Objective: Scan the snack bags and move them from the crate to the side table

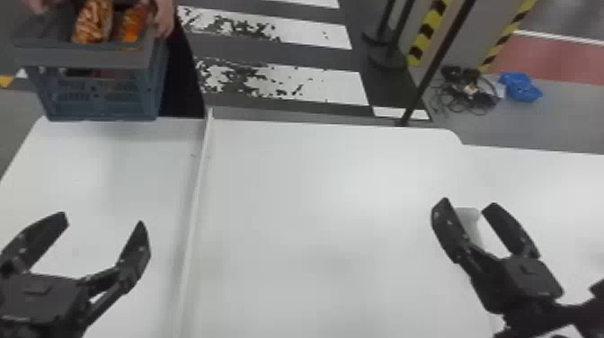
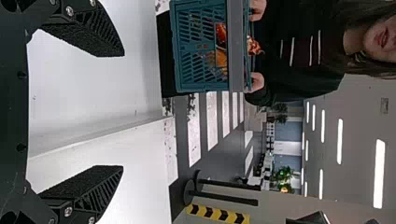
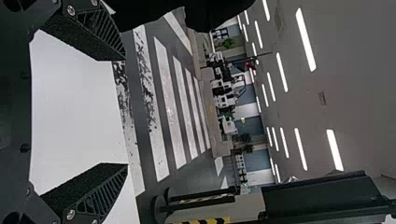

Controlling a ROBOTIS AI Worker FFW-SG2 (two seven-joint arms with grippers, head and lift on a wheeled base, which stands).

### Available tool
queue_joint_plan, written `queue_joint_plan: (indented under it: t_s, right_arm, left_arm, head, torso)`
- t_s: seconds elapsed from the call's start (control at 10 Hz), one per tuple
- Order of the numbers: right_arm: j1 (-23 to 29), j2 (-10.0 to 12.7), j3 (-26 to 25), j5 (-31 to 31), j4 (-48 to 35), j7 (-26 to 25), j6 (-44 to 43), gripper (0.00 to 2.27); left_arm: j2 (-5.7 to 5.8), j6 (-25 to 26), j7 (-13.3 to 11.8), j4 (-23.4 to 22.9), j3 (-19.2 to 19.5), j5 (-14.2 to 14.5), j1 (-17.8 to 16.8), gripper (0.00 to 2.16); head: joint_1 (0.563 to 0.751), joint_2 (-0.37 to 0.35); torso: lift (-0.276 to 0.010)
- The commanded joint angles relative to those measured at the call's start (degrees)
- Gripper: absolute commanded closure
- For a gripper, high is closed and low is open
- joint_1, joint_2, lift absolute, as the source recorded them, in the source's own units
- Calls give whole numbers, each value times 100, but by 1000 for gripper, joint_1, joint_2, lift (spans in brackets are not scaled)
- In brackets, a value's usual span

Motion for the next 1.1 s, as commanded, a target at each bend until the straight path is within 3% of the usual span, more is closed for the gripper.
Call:
queue_joint_plan:
  t_s: [0.0,1.0]
  right_arm:
    - [-9,11,-1,6,0,0,18,117]
    - [27,2,8,6,-132,0,88,117]
  left_arm:
    - [0,0,-34,10,0,14,-14,140]
    - [18,-18,-70,2,17,14,-67,137]
  head:
    - [695,-175]
    - [695,-170]
  torso:
    - [-87]
    - [-87]
